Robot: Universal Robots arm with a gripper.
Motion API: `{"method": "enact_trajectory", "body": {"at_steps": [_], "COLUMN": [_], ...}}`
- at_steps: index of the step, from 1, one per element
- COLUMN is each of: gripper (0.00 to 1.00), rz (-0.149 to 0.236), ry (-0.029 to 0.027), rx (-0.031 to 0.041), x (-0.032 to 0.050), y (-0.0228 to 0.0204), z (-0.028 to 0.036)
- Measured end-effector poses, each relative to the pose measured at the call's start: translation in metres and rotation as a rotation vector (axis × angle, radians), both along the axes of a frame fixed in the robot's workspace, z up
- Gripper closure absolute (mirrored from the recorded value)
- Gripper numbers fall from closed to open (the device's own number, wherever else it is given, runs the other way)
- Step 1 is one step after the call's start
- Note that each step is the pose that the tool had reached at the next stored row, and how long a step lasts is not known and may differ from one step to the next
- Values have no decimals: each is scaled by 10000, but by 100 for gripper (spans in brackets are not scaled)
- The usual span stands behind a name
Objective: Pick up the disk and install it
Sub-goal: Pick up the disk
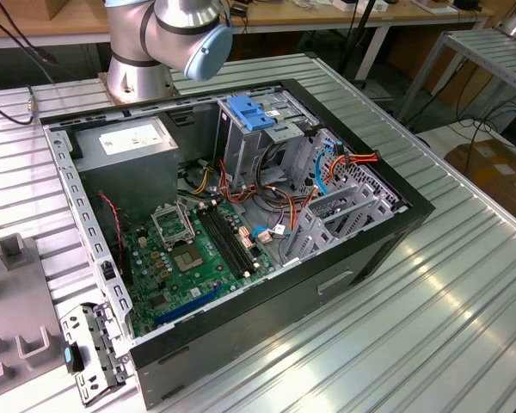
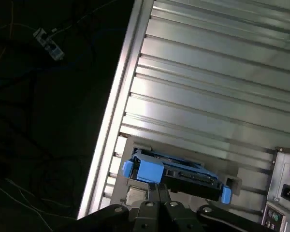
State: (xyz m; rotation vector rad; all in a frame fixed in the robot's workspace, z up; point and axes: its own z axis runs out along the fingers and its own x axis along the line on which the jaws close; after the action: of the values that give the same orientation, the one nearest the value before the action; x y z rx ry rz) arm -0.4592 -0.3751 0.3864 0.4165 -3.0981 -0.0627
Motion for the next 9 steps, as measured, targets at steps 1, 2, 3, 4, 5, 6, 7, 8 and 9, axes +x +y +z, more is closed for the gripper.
{"method": "enact_trajectory", "body": {"at_steps": [1,2,3,4,5,6,7,8,9], "gripper": [89,89,89,89,89,89,89,89,89], "rz": [404,680,794,911,1036,1145,1235,1317,1405], "ry": [-1,-1,0,0,-1,-1,-1,-1,-1], "rx": [1,0,0,0,1,1,1,1,0], "x": [0,0,0,0,0,0,0,0,0], "y": [0,0,0,0,0,0,0,0,0], "z": [0,0,0,0,-1,0,0,0,0]}}
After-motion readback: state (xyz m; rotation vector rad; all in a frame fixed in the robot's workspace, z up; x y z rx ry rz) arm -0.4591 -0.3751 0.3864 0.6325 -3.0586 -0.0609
